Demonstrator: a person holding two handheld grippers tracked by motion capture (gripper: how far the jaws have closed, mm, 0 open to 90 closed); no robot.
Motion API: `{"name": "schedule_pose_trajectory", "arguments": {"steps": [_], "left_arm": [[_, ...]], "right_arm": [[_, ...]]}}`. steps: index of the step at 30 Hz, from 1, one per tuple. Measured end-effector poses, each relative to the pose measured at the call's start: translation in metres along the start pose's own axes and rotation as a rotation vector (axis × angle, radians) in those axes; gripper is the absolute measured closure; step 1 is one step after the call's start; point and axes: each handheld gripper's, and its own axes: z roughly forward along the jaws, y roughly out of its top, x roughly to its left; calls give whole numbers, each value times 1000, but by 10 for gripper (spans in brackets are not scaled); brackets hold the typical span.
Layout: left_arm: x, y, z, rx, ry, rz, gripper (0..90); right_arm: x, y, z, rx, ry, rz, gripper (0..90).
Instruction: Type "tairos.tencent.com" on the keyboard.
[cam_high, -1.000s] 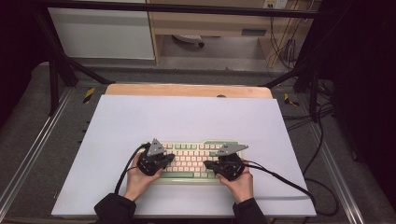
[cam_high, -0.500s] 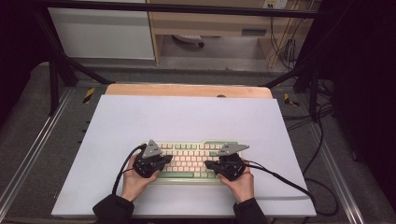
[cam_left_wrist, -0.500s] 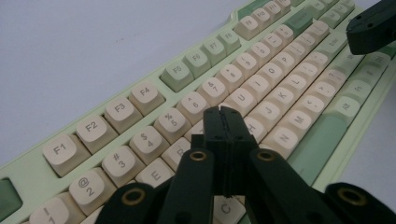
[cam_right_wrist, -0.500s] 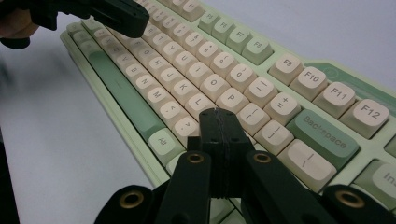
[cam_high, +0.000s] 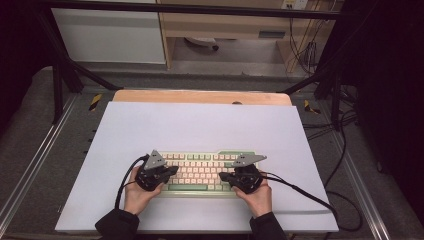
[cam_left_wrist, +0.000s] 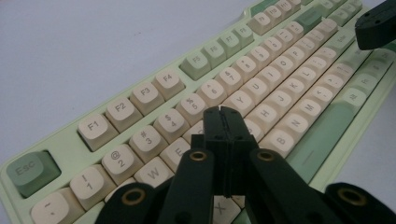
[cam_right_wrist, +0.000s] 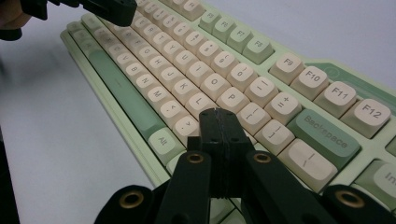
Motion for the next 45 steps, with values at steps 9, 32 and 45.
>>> {"name": "schedule_pose_trajectory", "arguments": {"steps": [9, 32, 45], "left_arm": [[4, -1, -1, -1, 15, -4, 897], [14, -5, 7, 22, 57, -17, 897], [13, -7, 11, 26, 51, -11, 897]], "right_arm": [[0, 0, 0, 1, 2, 1, 900], [1, -1, 2, 10, 6, 6, 900], [1, -1, 2, 10, 7, 5, 900]]}}
